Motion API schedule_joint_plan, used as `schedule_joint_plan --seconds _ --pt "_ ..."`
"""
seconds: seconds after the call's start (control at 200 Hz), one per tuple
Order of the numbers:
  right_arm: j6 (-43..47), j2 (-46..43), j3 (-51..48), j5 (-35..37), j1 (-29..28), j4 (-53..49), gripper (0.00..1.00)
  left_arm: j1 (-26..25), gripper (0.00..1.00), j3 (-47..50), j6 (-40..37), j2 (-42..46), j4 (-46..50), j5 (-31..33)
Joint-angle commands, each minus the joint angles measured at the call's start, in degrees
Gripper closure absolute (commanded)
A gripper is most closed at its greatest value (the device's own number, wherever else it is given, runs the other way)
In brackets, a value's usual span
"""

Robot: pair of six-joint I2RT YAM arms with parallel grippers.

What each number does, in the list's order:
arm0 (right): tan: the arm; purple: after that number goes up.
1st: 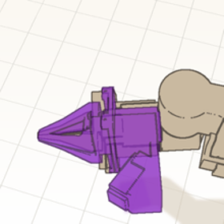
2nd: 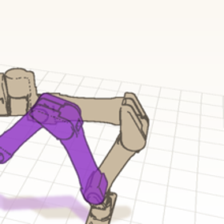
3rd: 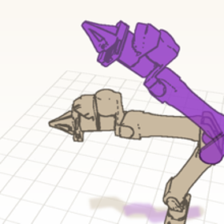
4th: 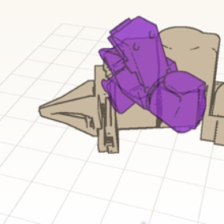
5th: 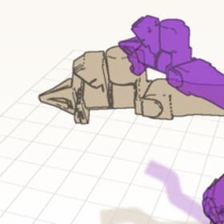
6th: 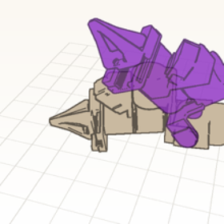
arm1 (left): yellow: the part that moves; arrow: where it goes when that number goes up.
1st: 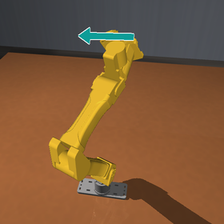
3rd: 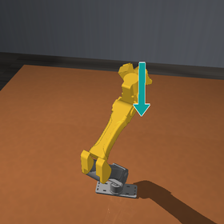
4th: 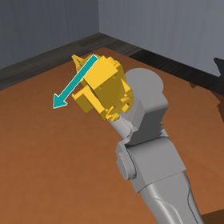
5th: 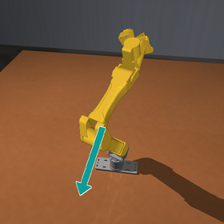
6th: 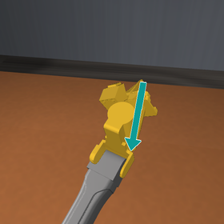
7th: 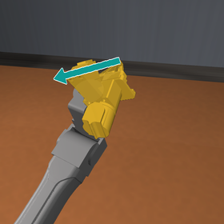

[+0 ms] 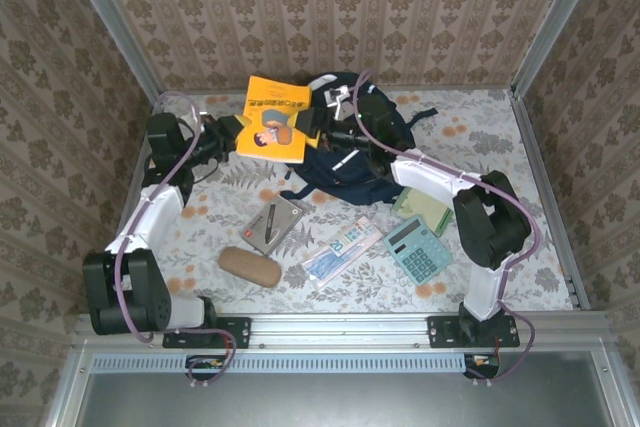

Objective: Pack the student bag

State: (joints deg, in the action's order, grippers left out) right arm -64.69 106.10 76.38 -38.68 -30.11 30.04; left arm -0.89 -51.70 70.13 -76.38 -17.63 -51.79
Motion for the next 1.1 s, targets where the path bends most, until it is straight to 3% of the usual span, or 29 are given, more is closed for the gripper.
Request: schedule_joint_plan --seconds 0.0,0.19,0.335,0.425,0.5,0.635,0.885,1.095 --pt "-0.4 -1.3 0.4 -3.0 0.8 2.0 0.37 -1.3 1.0 -1.2 -3.0 2.0 -3.6 -5.5" --pt "-2.7 0.3 1.5 -5.6 1.6 3.7 0.59 -5.2 1.0 -4.2 -5.7 0.3 -0.8 -6.5" --pt "-4.0 -0.7 -1.0 -5.3 2.2 5.7 1.0 -7.3 1.0 -7.2 -8.6 -1.8 2.6 -6.4" --pt "-3.8 -3.9 -4.7 -3.6 3.6 5.9 1.0 -7.7 0.99 -9.3 -12.4 -2.4 8.0 -5.1" --pt "-2.1 -7.4 -8.1 -2.5 5.2 4.4 1.0 -8.6 0.71 -12.3 -17.8 -3.4 15.4 -2.8" --pt "3.4 -15.3 -13.7 0.5 8.9 -4.3 1.0 -12.8 0.48 -21.6 -28.9 -7.5 31.0 4.4" --pt "6.8 -32.6 -28.1 7.4 20.0 -15.3 1.0 -21.4 0.44 -35.1 -39.4 -18.1 43.4 18.4" --pt "11.3 -45.9 -33.1 12.9 27.8 -30.4 1.0 -30.5 0.48 -48.4 -49.8 -30.7 52.5 30.3"
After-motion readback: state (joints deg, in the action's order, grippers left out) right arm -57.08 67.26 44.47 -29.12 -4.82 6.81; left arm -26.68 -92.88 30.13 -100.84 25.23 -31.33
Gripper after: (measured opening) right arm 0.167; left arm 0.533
